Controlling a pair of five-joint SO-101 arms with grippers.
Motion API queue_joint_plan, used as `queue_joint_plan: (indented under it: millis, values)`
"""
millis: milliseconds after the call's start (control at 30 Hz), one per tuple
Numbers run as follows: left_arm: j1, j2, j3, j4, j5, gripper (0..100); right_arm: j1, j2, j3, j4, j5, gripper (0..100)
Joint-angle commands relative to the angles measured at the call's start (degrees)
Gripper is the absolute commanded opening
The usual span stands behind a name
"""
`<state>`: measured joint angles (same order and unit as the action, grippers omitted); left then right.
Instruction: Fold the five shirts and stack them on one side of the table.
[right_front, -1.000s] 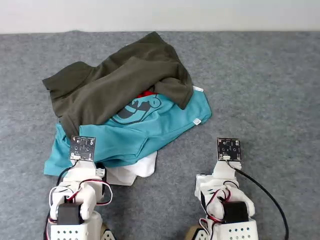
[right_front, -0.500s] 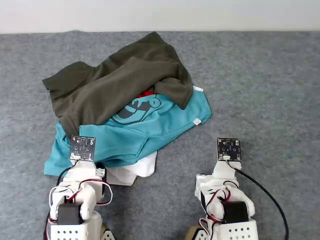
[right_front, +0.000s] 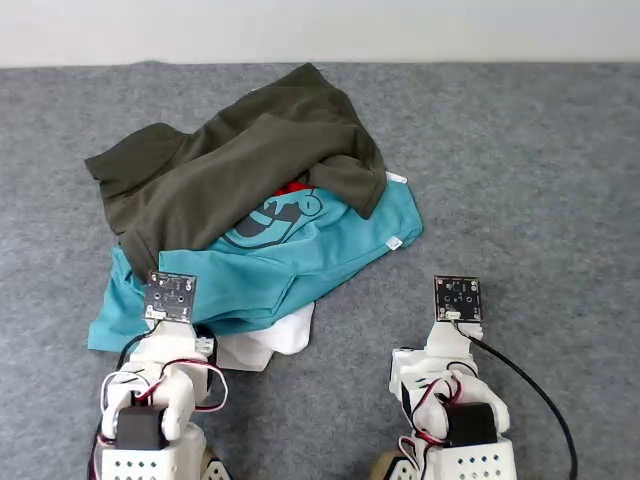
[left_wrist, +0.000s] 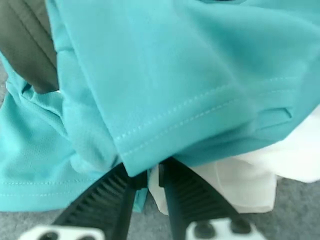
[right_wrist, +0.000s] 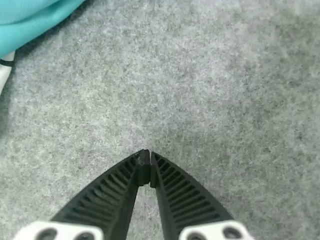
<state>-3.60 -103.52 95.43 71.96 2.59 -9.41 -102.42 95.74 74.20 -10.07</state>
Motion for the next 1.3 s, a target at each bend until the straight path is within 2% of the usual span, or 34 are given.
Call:
queue_joint_plan:
  millis: [0,67,200,333,633,967,1167,1267]
  values:
    - [-0.1,-0.5,-5.8,0.3,-6.9,6,-0.1,-0.7,0.7,0.3,-0.5,0.9]
    - [-1.2,-0.5,-7.3,-0.2,-12.6,6,-0.1,-0.7,0.7,0.3,-0.5,0.9]
    - [-5.1,-0.5,-9.5,-8.4,-21.8,6,-0.1,-0.7,0.7,0.3,-0.5,0.9]
    - [-6.9,-0.4,-14.2,-13.5,-22.9,6,-0.1,-0.7,0.7,0.3,-0.5,0.9]
    - [-4.8,4.0,-30.0,-2.6,-22.9,6,-0.1,-0.7,0.7,0.3,-0.5,0.9]
    - [-2.8,46.2,-61.0,6.2,-23.3,6,-0.1,-0.7,0.7,0.3,-0.5,0.9]
    - [-0.1,68.6,-76.8,14.5,-30.6,6,-0.1,-0.7,0.7,0.3,-0.5,0.9]
    - [2.7,77.0,-82.2,19.3,-34.8,13,-0.1,-0.7,0.7,0.3,-0.5,0.9]
